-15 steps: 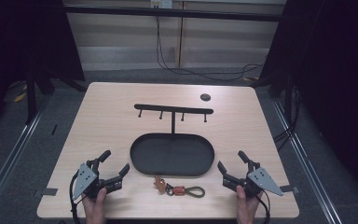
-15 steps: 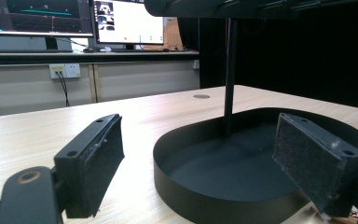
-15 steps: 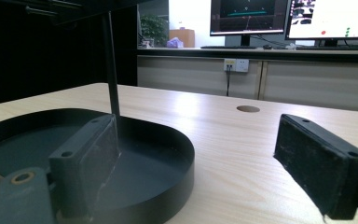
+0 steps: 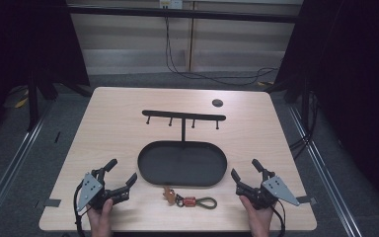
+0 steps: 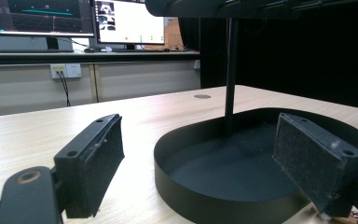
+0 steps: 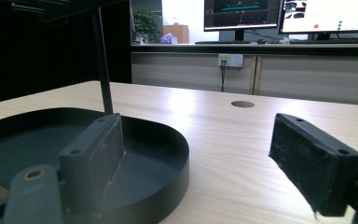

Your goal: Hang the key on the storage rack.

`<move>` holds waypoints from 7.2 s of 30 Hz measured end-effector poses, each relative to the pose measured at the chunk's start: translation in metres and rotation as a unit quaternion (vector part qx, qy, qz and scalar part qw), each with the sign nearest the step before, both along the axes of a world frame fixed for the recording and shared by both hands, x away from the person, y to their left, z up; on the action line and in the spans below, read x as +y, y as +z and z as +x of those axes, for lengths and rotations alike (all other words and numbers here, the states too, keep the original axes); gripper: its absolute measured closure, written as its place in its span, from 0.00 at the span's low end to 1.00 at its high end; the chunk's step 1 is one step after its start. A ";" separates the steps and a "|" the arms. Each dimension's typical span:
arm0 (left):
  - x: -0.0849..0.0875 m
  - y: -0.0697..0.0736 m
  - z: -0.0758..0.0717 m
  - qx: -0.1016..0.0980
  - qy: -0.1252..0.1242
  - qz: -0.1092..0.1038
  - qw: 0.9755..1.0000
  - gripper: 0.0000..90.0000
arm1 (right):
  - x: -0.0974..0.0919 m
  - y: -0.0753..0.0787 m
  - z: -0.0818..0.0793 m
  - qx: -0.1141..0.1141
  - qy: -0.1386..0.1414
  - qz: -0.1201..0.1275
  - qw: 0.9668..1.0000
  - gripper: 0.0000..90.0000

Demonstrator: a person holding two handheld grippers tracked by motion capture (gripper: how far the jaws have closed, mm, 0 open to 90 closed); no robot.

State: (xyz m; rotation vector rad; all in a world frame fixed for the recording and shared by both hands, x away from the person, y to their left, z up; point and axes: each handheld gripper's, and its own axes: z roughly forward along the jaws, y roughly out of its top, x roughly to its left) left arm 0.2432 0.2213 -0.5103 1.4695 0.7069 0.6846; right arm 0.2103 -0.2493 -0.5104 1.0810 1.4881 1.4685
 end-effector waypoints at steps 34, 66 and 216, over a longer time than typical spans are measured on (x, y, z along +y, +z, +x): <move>0.000 0.000 0.000 0.001 0.001 0.001 1.000 0.17 | 0.031 0.029 0.012 0.094 0.122 -0.033 0.988 0.46; 0.000 0.000 0.000 0.001 0.000 0.000 1.000 0.17 | 0.087 0.071 0.056 0.299 0.262 -0.139 0.907 0.52; 0.000 0.000 0.000 0.000 -0.003 0.001 1.000 0.17 | 0.159 0.225 0.171 0.475 0.311 -0.406 0.717 0.95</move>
